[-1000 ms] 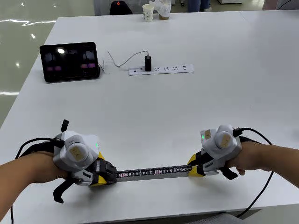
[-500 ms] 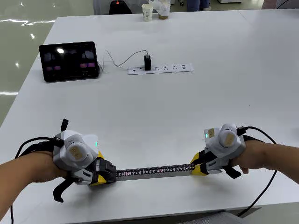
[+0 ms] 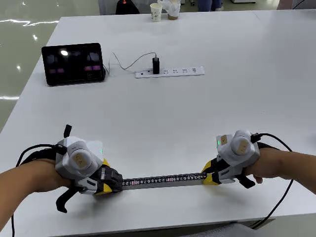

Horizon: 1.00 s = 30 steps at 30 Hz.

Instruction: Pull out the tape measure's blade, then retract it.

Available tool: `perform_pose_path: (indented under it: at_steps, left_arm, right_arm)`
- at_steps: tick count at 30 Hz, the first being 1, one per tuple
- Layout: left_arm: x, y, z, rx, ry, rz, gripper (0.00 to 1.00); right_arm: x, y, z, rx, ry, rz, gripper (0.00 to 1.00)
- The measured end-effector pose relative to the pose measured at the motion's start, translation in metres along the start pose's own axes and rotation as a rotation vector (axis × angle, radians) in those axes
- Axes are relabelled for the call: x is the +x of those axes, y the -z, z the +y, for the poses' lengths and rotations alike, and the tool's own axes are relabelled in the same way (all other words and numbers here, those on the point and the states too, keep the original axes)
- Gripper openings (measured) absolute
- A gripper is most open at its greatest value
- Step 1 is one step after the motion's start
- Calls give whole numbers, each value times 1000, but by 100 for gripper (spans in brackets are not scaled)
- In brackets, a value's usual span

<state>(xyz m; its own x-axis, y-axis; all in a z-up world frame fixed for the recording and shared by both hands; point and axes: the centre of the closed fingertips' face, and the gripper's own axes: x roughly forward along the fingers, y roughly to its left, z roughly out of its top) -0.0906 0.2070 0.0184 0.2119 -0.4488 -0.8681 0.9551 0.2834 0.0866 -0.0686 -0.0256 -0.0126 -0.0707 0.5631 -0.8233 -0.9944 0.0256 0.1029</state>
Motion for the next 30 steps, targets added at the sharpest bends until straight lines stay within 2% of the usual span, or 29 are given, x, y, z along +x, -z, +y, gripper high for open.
perform_pose_path:
  at_steps: [3, 13, 18, 24, 30]
  left_arm:
    - [0, -1, 0, 5, 4, 1, 31]
    - [1, -2, 0, 11, 14, 9, 32]
    - [2, -1, 1, 11, 10, 11, 32]
    - [0, -2, 0, 3, 9, 3, 32]
    - [-5, -4, 3, -35, 3, -15, 38]
  right_arm:
    - [0, 1, 0, -23, 0, 24, 11]
    - [0, 3, 1, -59, 8, 52, 12]
    - [1, 3, 2, -99, 14, 88, 12]
    - [-1, 4, 1, -99, 24, 114, 13]
    - [-10, -2, -4, -76, 44, 83, 17]
